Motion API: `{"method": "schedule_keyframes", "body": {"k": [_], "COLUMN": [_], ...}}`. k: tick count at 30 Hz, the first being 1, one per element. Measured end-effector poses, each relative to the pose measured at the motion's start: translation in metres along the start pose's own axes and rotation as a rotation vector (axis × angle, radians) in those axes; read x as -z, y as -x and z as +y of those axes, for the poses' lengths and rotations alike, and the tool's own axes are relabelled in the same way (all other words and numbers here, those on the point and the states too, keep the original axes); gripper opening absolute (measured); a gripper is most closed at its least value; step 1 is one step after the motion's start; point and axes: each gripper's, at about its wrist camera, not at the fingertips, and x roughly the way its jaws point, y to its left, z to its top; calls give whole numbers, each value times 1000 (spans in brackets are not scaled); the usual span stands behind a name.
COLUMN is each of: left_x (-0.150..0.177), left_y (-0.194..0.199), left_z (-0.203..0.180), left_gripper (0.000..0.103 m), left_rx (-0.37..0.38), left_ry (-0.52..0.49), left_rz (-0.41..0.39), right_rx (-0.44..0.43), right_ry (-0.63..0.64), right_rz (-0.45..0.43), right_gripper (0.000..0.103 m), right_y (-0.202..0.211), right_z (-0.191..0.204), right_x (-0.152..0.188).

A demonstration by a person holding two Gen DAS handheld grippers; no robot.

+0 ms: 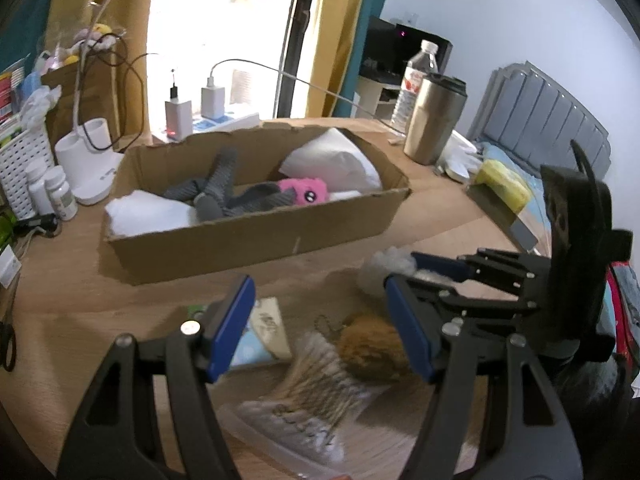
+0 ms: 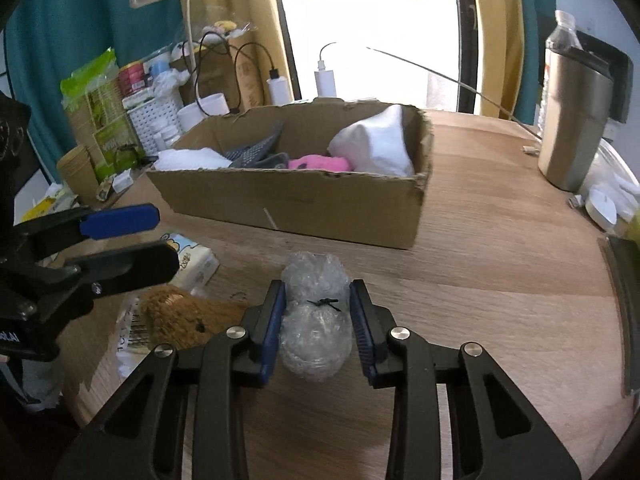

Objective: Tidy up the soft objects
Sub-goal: 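Grasp the brown teddy bear with the left gripper while the right grasps the bubble-wrap bundle, then carry the teddy bear and bubble-wrap bundle over the cardboard box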

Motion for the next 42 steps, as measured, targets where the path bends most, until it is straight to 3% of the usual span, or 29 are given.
{"method": "schedule_keyframes", "body": {"k": [17,26,28,30,42], "left_x": [14,20,22,24,21], "left_y": [-37,-46,-47,-49,-36], "left_z": [-37,-47,-48,-48,-46], "left_gripper": [70,70,64,44,40], "left_rx": [25,9,1,28,74], "left_ry": [-64,-101,-113,-114,-110], "left_rz": [139,158,162,173,142], "right_rx": [3,-10,-10,-8,0], "right_ry": [-81,-97,-97,-97,-73], "right_rz": [-70,-80,-83,-84,-88], "right_gripper": [35,35,35,35,35], "right_y": [30,33,33,33,36], "right_z": [-35,-38,-38,-38,-31], "right_x": [18,18,18,18,12]}}
